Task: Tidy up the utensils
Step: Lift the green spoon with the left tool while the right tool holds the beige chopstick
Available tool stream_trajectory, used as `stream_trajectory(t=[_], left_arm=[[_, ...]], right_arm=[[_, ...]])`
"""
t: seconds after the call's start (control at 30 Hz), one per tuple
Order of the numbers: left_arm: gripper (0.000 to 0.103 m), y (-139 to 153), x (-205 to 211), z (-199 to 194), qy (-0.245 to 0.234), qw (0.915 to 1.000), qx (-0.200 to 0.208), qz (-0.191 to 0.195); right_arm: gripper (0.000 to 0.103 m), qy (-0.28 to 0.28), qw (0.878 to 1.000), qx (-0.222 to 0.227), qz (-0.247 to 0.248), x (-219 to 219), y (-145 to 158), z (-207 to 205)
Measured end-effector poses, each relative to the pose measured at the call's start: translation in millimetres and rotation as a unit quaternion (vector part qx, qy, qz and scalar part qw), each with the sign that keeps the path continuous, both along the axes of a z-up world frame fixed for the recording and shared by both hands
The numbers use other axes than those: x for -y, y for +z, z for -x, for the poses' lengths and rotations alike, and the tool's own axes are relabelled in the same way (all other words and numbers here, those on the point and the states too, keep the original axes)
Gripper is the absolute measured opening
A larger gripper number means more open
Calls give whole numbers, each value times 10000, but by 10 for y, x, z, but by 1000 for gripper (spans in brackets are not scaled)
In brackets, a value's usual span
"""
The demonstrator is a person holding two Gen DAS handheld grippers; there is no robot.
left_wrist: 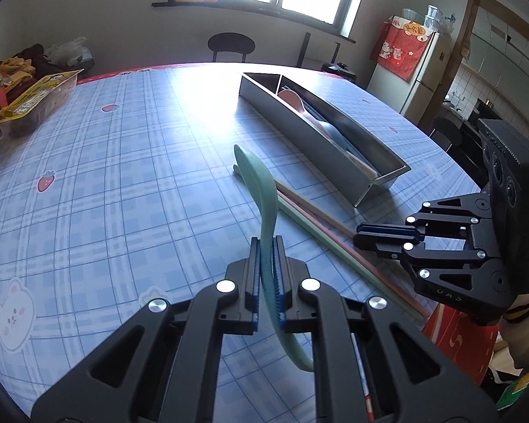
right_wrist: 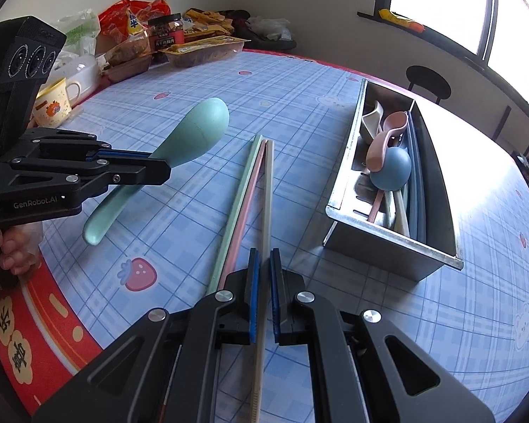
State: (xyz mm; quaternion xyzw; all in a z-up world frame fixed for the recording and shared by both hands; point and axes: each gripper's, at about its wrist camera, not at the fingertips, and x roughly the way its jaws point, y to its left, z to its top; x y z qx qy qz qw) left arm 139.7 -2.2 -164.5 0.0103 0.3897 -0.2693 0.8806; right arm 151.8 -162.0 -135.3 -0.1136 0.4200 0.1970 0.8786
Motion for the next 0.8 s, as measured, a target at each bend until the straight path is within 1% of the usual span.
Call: stream_trajectory(t=[0.27,0.4,0.57,0.8], left_arm=[[11,10,15,41,41,9999,85,-44],[11,23,-11,46,99,9999,131,-6],[11,59,-82,70,218,9994,259,100],[11,79,-156,80,405,9985,338,166]], right_arm=[[6,-4,10000,14,20,-21,3,9],[6,-28,10000,47,4,-20,16,17],[6,-57,9994,252,-241,67,88,61],[6,-28,9973,480,-557,156,177,118]])
